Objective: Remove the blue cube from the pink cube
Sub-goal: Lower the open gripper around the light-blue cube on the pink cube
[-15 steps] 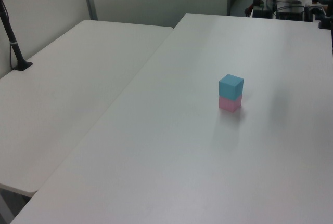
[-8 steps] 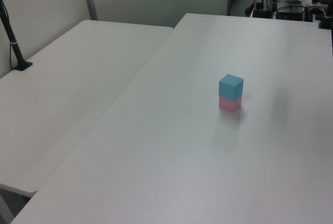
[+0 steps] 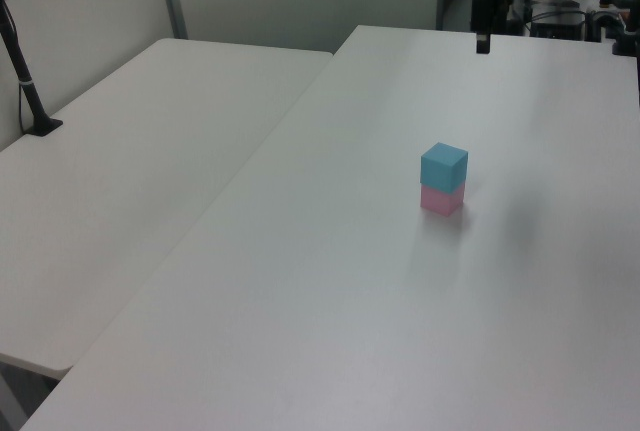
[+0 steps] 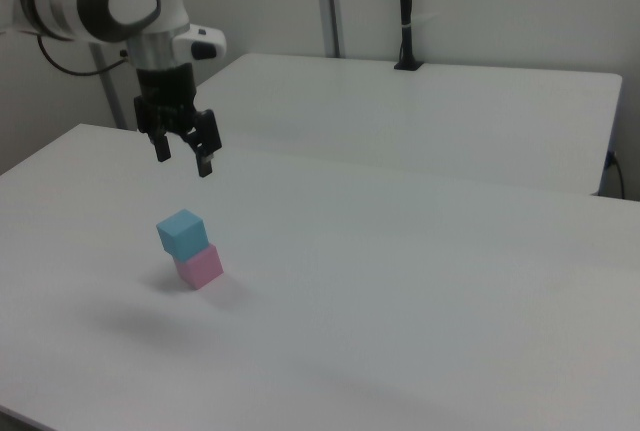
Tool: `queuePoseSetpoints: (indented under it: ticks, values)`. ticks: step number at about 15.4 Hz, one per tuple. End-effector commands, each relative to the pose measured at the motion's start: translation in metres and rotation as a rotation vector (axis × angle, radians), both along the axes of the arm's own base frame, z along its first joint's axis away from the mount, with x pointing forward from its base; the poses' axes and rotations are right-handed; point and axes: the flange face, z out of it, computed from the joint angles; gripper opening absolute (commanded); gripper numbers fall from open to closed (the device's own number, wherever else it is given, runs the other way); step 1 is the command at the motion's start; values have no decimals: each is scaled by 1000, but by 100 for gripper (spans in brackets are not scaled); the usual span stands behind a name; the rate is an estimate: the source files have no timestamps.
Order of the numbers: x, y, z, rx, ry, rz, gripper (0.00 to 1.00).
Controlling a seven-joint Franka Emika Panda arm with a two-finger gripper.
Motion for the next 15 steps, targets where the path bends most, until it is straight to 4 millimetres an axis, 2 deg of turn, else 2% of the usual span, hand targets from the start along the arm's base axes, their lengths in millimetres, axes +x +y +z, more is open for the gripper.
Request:
queuePoseSetpoints:
  ticks: [1, 4, 7, 11, 15]
  values:
    - [-1, 36, -47, 27, -18, -82, 100]
    - [4, 67, -82, 25, -20, -86, 100]
    - [19, 87, -110, 28, -39, -104, 100]
    - [26, 102, -131, 28, -25, -85, 100]
    - [28, 107, -142, 26, -5, -78, 100]
